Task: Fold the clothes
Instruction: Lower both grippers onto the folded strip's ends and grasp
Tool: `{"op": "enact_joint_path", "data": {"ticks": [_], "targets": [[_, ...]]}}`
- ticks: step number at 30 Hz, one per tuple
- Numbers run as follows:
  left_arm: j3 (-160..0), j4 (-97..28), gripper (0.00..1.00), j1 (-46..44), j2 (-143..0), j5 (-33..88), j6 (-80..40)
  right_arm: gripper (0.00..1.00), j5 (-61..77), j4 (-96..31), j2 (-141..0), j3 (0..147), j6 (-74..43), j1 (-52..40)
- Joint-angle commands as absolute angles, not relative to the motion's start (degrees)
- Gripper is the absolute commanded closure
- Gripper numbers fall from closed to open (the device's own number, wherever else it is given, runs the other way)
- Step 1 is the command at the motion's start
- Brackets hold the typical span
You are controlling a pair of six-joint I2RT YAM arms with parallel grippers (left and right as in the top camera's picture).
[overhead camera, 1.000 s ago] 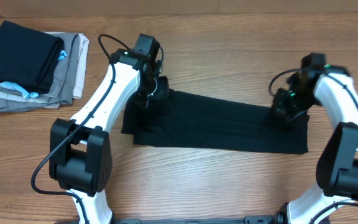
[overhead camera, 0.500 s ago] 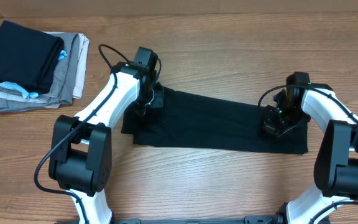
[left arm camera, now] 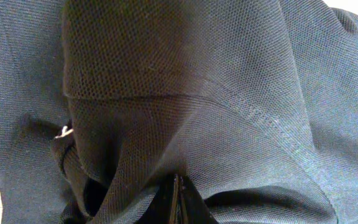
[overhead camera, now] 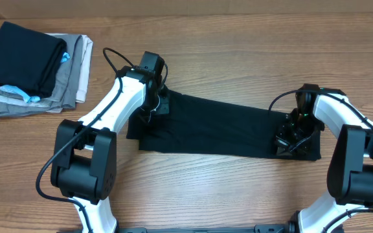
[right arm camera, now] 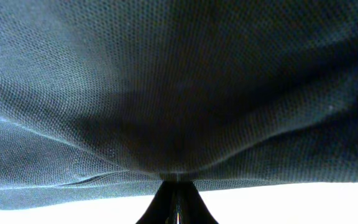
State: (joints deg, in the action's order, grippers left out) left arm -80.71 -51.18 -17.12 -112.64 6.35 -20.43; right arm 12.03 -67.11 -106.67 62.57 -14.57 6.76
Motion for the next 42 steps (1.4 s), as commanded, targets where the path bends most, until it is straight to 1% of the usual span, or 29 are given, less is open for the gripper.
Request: {"op": "enact_joint_path", "data": {"ticks": [1,6,9,11,13,20,24,28,30,34,38,40,42], "targets": [[-80.40,-51.13,0.96,-16.91,-112.92,5.32,-19.38,0.96,11.64,-68.42,-104.84,66.35,-14.61,6.81],[-80.40,-51.46,0.96,-16.91,-112.92,5.37,-19.29,0.96,8.73,-68.97,-101.06,72.58,-14.76,6.83],[-80.40,-51.62,0.96,-16.91,-112.92,5.37,-19.29,0.96,2.70,-67.13,-101.01,72.71,-15.77,6.85],[-80.40,-51.55,0.96,-16.91,-112.92,5.32,-19.27,0.96,-4.19,-66.00,-101.89,72.18,-18.87,6.98],[-80.40,-51.48,0.96,-16.91,-112.92,5.32,-19.27,0.96,-6.90,-64.93,-102.41,71.29,-21.37,7.53],[-80.40,-51.27,0.96,-16.91,-112.92,5.32,-19.27,0.96,-6.33,-60.20,-102.56,65.06,-22.83,10.61],[-80.40,-51.11,0.96,-16.88,-112.92,5.32,-19.27,0.96,-6.33,-59.79,-102.56,61.69,-25.36,12.21],[-80.40,-50.94,0.96,-16.91,-112.92,5.34,-19.27,0.96,-6.39,-58.41,-102.56,58.19,-25.41,13.26],[-80.40,-51.03,0.96,-16.91,-112.92,5.32,-19.27,0.96,-6.46,-60.16,-102.56,57.71,-26.04,13.76],[-80.40,-51.09,0.96,-16.88,-112.92,5.32,-19.27,0.96,-6.79,-62.37,-102.13,58.76,-28.38,15.07],[-80.51,-50.98,0.96,-16.88,-112.88,5.32,-19.25,0.96,-6.13,-66.11,-100.49,63.96,-28.36,15.16],[-81.67,-51.42,0.96,-16.80,-112.71,5.32,-19.27,0.96,-2.33,-69.45,-98.30,69.23,-26.33,13.98],[-83.88,-53.17,0.96,-16.75,-112.68,5.34,-19.29,0.96,4.43,-69.82,-96.47,71.33,-20.99,12.29]]}}
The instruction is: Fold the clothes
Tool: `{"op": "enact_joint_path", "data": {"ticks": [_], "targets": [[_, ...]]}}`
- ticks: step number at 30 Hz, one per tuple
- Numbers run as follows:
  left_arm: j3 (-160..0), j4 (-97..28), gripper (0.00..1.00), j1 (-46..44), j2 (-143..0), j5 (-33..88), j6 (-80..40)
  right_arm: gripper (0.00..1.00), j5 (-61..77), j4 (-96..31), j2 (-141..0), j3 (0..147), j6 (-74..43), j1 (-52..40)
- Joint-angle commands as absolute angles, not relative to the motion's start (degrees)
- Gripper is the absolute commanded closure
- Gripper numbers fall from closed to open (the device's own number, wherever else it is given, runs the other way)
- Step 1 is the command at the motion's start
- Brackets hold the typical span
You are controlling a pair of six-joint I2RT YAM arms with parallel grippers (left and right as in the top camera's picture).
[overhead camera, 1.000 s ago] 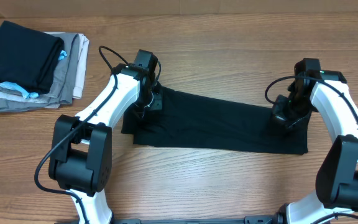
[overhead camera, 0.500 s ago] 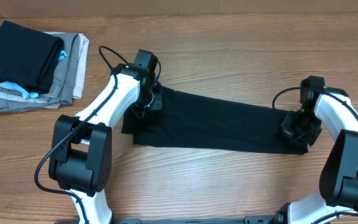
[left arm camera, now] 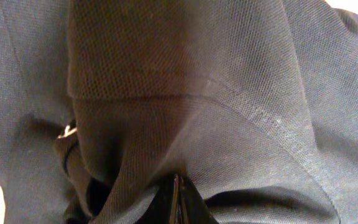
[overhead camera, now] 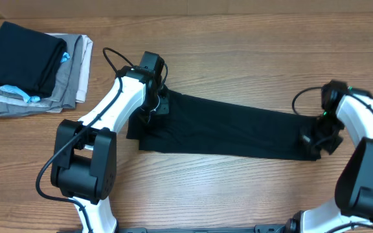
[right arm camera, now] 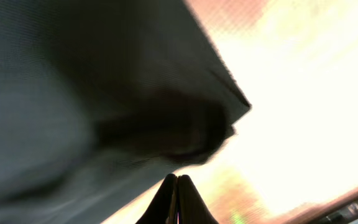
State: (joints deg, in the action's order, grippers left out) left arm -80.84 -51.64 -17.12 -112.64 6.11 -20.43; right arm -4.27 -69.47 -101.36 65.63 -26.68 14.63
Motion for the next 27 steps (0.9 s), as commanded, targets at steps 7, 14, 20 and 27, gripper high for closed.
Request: {"op": "enact_joint_path", "data": {"ticks": [7,14,20,27], "targets": [[-97.56,-64.49,0.96,-16.69,-112.68,5.26,-19.29,0.96,23.44,-65.80,-93.30,71.79,-13.26,2.39],[-107.81,-71.96,0.96,-12.91,-112.68,4.64,-23.07,0.96,27.49,-54.24,-93.34,68.12,-12.99,-11.38],[-108.49,-74.74,0.94,-5.26,-112.71,4.69,-23.38,0.95,18.74,-46.85,-93.36,67.77,-5.58,-24.97],[-108.38,-77.38,0.87,1.58,-112.71,4.69,-23.33,0.78,-4.19,-42.17,-94.50,67.77,-5.52,-37.98]]}}
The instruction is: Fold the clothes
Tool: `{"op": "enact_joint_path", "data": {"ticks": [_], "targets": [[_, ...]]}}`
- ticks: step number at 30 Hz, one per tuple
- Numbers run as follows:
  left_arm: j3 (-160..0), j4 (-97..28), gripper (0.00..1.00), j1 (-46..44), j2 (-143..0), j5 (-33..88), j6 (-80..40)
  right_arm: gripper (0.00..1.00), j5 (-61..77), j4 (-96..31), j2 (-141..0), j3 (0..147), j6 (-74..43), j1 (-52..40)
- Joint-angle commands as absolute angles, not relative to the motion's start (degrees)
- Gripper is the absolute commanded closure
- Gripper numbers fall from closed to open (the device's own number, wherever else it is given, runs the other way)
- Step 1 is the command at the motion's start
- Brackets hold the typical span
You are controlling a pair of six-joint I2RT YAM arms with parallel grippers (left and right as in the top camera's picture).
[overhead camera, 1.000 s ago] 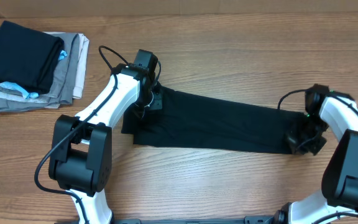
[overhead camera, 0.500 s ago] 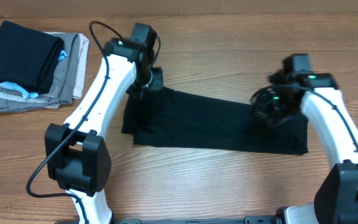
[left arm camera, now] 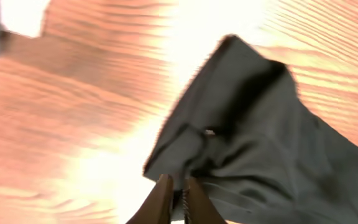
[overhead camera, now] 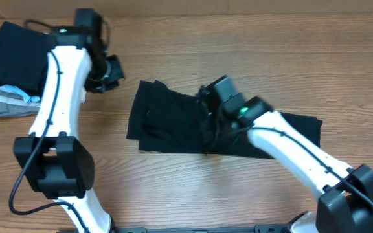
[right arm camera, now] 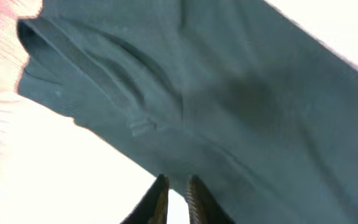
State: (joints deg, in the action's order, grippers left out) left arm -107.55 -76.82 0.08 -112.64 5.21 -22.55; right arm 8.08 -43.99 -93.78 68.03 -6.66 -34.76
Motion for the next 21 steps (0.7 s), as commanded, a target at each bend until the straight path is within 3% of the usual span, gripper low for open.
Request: {"op": "enact_joint_path", "data": {"ticks": [1,4,7,9,17,21], "targets": [[-108.38,-77.62,0.85,2.15,-112.71,4.69,-23.31,0.75,-4.95,-41.08,-95.07,67.77,-5.52,-39.16],[-108.38,-78.19,0.80,3.11,-112.71,4.43,-23.11,0.66,-5.06,-39.22,-96.97,67.77,-5.50,-41.06],[-108.38,-78.19,0.64,3.33,-112.71,4.38,-22.70,0.63,-4.84,-37.87,-99.77,67.77,-5.45,-42.37],[-108.38,-78.15,0.61,3.31,-112.71,4.25,-22.70,0.59,-4.91,-36.69,-102.21,67.77,-4.21,-43.38],[-108.38,-78.22,0.58,3.31,-112.71,4.27,-22.70,0.50,-4.86,-34.65,-104.92,67.77,-4.67,-44.31],[-108.38,-78.46,0.57,3.31,-112.71,4.25,-22.68,0.51,-4.58,-34.26,-104.92,67.77,-4.67,-44.31]]}}
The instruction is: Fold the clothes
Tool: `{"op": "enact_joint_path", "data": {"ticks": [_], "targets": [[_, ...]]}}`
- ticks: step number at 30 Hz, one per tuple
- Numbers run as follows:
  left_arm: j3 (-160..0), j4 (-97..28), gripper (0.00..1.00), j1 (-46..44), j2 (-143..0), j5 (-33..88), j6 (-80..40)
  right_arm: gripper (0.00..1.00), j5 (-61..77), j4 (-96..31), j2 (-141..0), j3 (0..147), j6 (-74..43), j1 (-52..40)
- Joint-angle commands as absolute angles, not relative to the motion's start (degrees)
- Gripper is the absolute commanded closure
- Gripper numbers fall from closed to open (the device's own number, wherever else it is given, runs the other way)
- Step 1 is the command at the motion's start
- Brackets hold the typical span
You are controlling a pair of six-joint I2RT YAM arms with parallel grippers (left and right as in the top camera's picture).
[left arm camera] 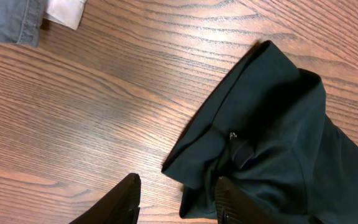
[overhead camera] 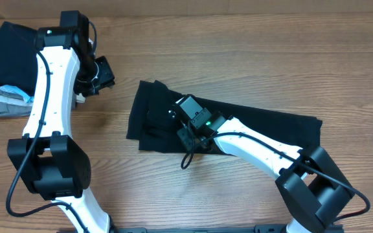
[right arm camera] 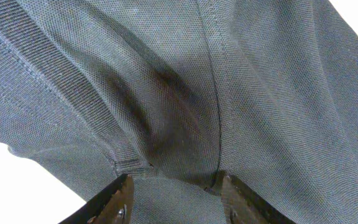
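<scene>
A long black garment (overhead camera: 238,129) lies flat across the middle of the table, its left end bunched in folds. My right gripper (overhead camera: 186,136) is low over the garment's left-middle part near its front edge. In the right wrist view the gripper (right arm camera: 176,202) is open, its fingers (right arm camera: 114,205) spread over the knit fabric (right arm camera: 185,93) and a seam. My left gripper (overhead camera: 102,72) hangs up and to the left of the garment, apart from it. It is open (left arm camera: 178,199) over bare wood, with the garment's corner (left arm camera: 260,124) ahead of it.
A pile of folded clothes sits at the far left corner, a black piece (overhead camera: 18,55) on top of grey ones (overhead camera: 67,77). Its grey and white edge (left arm camera: 17,15) shows in the left wrist view. The wooden table (overhead camera: 238,52) surrounds the garment.
Both grippers, with jaws only slightly apart before, now stand wide open. The right one has moved left and down to the garment's front-left part. The left one has barely shifted.
First both grippers were shut on the garment's two ends. Then the right end lay further right, the garment stretched longer. Later both had let go, the left gripper near the pile and the right over the garment's middle. Now both are open, the garment flat.
</scene>
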State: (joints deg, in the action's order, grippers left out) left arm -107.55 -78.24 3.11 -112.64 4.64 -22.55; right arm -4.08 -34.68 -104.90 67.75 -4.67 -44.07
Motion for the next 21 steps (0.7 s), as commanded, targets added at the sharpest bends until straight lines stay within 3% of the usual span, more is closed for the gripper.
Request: {"op": "enact_joint_path", "data": {"ticks": [1,21], "targets": [[-108.38,-78.52,0.57,3.31,-112.71,4.25,-22.68,0.52,-4.25,-34.22,-104.92,67.77,-4.67,-44.29],[-108.38,-79.29,0.58,3.31,-112.71,4.27,-21.85,0.50,-7.90,-31.48,-107.50,67.75,-4.67,-43.27]]}}
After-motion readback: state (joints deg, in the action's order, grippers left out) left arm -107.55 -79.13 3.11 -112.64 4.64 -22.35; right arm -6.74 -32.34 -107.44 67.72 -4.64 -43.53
